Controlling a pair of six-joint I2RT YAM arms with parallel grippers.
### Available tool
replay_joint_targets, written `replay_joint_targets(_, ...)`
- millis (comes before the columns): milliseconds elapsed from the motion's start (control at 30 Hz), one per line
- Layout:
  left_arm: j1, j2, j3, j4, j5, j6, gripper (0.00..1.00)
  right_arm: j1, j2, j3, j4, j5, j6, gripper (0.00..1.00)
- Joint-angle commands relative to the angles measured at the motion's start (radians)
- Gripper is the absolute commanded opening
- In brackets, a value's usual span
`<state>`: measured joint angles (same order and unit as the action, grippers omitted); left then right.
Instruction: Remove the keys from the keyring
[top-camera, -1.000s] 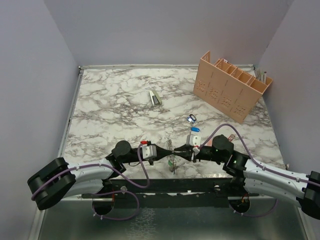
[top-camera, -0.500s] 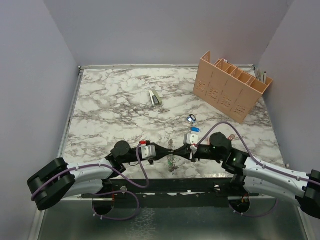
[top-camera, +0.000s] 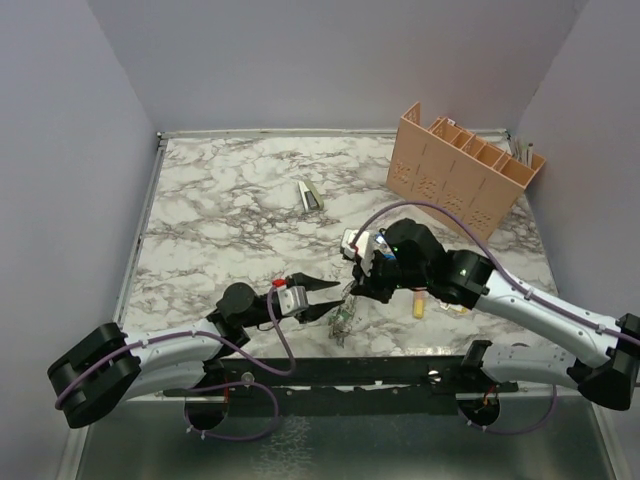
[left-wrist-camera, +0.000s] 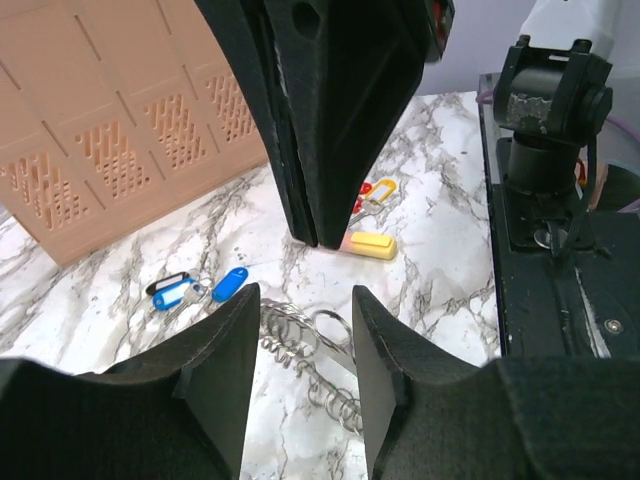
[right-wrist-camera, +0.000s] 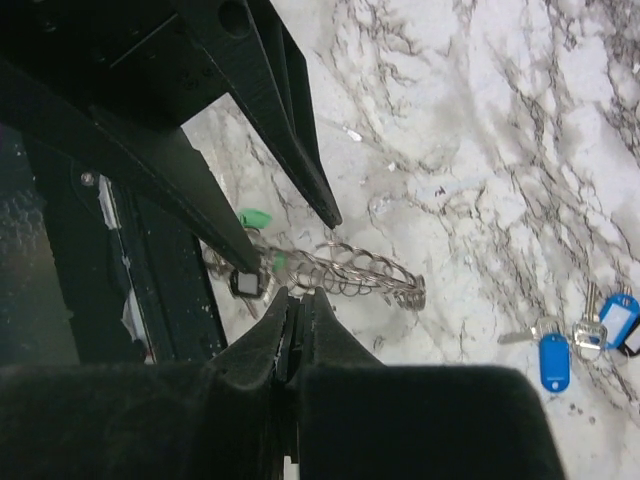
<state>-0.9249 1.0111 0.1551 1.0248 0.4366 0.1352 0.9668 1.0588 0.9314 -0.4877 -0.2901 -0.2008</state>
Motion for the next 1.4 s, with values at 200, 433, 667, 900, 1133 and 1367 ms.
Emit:
replay_joint_targets(200,-0.003,0.022,0.007,-0.046,-0.049,0.009,0.44,-0.001,0.138,0.178,-0.319,0.108,-0.018,0.01)
replay_joint_targets(433,-0.002,0.069,0.03,-0.052,-0.357,-0.17,0.44,-0.001,0.118,-0.025,0.021,0.043,0.082,0.31)
replay_joint_targets(667,-0.002,-0.107,0.018,-0.338,-0.768,-0.449,0.48,-0.001,0.307,-0.139,0.291,-0.025,0.189,0.51)
replay_joint_targets(900,-0.003,-0.276,0.06,-0.836,-0.965,-0.77,0.48,0.001,0.497,-0.131,0.35,0.108,0.264,0.56)
replay_joint_targets(1133,-0.003,-0.292,0.035,-0.861,-0.994,-0.812,0.48,0.001,0.606,-0.03,0.227,0.37,0.259,0.6)
replay_joint_targets(1367,-0.003,-0.241,0.002,-0.769,-0.93,-0.795,0.48,-0.035,0.735,0.081,0.083,0.585,0.139,0.64)
